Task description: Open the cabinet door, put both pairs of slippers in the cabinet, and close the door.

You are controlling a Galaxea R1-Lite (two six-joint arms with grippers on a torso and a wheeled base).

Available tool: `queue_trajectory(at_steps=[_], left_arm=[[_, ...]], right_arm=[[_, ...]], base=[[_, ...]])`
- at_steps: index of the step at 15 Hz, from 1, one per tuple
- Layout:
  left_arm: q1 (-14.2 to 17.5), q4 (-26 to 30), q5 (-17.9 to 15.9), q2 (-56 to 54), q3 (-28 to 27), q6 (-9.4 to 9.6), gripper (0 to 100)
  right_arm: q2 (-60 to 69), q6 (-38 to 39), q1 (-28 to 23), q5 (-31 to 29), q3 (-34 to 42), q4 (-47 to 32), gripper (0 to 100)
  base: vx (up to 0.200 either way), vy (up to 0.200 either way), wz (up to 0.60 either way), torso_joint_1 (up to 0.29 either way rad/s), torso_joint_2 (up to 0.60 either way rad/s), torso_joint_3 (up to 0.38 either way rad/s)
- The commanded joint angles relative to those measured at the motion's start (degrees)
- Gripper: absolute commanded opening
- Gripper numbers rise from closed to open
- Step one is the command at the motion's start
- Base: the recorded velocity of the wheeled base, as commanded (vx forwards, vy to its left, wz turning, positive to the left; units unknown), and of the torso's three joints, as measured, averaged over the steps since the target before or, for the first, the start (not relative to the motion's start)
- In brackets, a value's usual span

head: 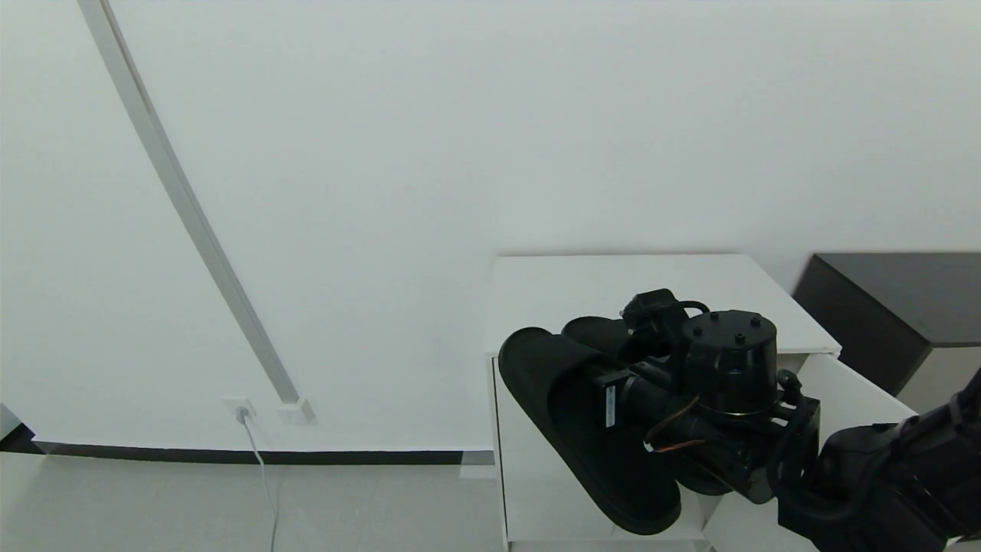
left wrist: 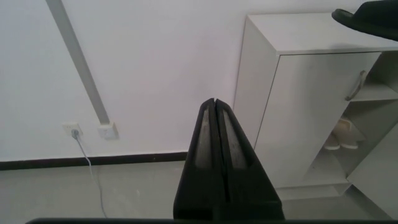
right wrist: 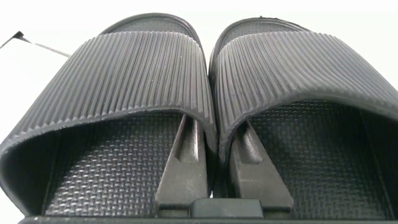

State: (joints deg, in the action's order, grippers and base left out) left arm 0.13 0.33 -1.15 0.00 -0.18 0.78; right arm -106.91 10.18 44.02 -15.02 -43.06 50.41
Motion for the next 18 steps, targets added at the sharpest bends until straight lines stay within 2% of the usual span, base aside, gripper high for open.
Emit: queue_trajectory(at_steps=[1,2,18], left_arm=[[0.0,0.0,0.0,0.0,0.0,0.01,0],[0.0,0.0,0.0,0.0,0.0,-0.08,0],[0.0,0.0,0.0,0.1,0.0,0.01,0]], right_arm=[[-0.2,0.0,0.0,0.0,0.0,0.0,0],[-0.2,0.0,0.0,0.0,0.1,0.0,0],[0.5,-1.0,-0.1,-0.1,1.8,0.1,0]], base=[[0.000,0.000,0.00,0.000,0.00,0.000],[0.000,0.000,0.00,0.000,0.00,0.000],[0.000,-0.200,0.00,0.002,0.00,0.002]])
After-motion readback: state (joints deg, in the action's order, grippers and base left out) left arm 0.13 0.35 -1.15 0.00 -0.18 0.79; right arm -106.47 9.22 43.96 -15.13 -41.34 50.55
